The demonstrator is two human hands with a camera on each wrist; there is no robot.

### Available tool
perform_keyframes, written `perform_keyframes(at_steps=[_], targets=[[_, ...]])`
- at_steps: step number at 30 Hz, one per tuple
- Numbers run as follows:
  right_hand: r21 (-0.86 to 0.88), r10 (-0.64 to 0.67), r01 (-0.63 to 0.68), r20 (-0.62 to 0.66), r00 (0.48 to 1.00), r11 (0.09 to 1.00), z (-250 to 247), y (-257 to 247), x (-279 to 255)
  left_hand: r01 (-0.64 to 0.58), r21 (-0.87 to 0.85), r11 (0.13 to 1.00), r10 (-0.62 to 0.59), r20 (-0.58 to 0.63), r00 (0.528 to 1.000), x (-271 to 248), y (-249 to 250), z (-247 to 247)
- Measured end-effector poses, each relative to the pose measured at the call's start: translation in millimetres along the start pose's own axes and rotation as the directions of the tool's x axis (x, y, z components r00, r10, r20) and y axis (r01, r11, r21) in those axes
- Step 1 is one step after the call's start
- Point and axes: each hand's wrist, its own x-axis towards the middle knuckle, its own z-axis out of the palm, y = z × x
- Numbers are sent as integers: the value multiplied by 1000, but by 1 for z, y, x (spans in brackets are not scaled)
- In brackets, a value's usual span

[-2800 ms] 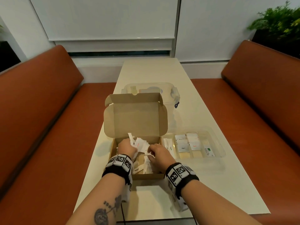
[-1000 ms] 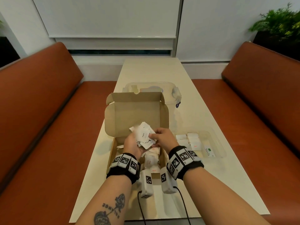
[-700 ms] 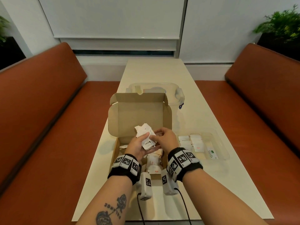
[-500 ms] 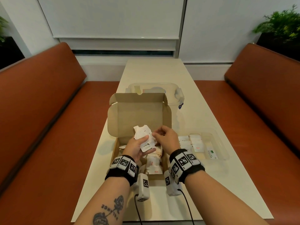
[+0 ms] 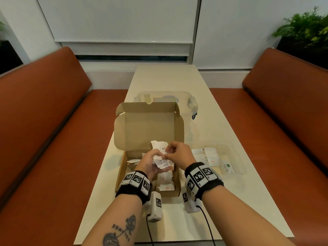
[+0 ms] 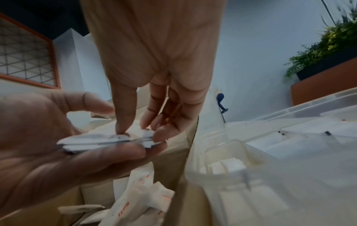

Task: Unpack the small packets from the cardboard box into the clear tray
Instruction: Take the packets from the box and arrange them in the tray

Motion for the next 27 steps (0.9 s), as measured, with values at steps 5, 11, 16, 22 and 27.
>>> perform_keyframes(at_steps=[5,11,16,22,27], targets=[[-9,-22,22,-6,1000,1000,1,4,0,-44,25,999,45,-56,997,5,0,8],[-50,-54,56,42,998,997,-5,0,-1,-119,76,990,124,-75,989,6,1,16],[64,12,-16,67,998,998,-11,2,-2,-134,72,988,140,-95,986,4,-1,24],[32,-49,47,65,997,998,-26,9,-7,-140,82,987,146,-67,987,0,-2,37],[191,19,-13,-26,999,982,-59,27,-4,-165,41,985,168,-83,982,0,3,43]])
